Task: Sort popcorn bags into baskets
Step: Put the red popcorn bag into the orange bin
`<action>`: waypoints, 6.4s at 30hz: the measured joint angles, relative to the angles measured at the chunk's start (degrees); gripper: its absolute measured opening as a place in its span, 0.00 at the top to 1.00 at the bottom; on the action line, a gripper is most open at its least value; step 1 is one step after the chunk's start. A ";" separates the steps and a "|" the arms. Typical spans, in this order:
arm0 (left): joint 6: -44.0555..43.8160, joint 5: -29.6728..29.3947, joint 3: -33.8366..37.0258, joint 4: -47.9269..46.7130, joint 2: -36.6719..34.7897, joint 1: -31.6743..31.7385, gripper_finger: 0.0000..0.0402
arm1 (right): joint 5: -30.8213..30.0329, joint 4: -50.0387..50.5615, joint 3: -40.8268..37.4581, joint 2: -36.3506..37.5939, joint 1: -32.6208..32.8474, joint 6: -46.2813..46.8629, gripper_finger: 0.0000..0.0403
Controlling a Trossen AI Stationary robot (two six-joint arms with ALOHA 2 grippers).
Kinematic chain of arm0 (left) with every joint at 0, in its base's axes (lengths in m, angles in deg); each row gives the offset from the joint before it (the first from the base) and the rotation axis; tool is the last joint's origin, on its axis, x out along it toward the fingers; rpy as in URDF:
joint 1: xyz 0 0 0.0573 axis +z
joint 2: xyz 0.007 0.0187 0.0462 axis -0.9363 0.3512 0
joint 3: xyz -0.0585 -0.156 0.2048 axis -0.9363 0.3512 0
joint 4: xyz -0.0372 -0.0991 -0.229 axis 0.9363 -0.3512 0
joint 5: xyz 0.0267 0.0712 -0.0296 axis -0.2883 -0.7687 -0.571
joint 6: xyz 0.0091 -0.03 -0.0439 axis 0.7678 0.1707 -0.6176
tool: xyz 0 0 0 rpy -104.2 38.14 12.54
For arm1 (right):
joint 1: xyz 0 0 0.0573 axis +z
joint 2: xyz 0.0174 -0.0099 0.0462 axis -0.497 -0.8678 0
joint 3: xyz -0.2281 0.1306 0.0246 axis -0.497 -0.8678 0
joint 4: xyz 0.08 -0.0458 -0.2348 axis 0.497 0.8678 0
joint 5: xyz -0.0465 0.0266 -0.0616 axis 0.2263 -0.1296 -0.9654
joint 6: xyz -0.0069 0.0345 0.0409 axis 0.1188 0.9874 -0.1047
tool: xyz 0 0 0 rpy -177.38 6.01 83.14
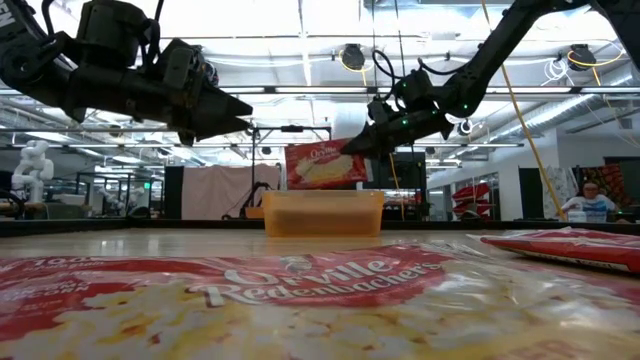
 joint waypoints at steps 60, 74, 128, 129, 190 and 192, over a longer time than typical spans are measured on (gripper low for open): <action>1.35 0.02 0.00 0.99 0.00 -0.02 0.40 | -16.61 2.84 2.61 -4.96 7.30 -3.19 0.61; 2.62 0.02 0.00 0.97 0.00 -0.04 0.40 | -29.14 15.89 3.80 -5.15 9.45 -12.89 0.93; -1.77 -0.02 0.02 -1.91 0.02 -2.71 0.40 | -33.10 43.80 3.80 11.40 17.15 -13.06 0.99; -1.81 -0.02 0.02 -2.07 0.02 -3.42 0.40 | -33.11 47.72 3.80 13.06 18.56 -12.31 0.99; -0.89 -6.43 0.01 -2.10 0.02 -8.21 0.40 | -37.00 14.72 -43.12 35.67 58.91 53.88 0.61; -1.51 -6.29 0.01 -2.20 0.02 -8.41 0.40 | -34.74 19.23 -41.37 36.04 58.13 54.00 0.61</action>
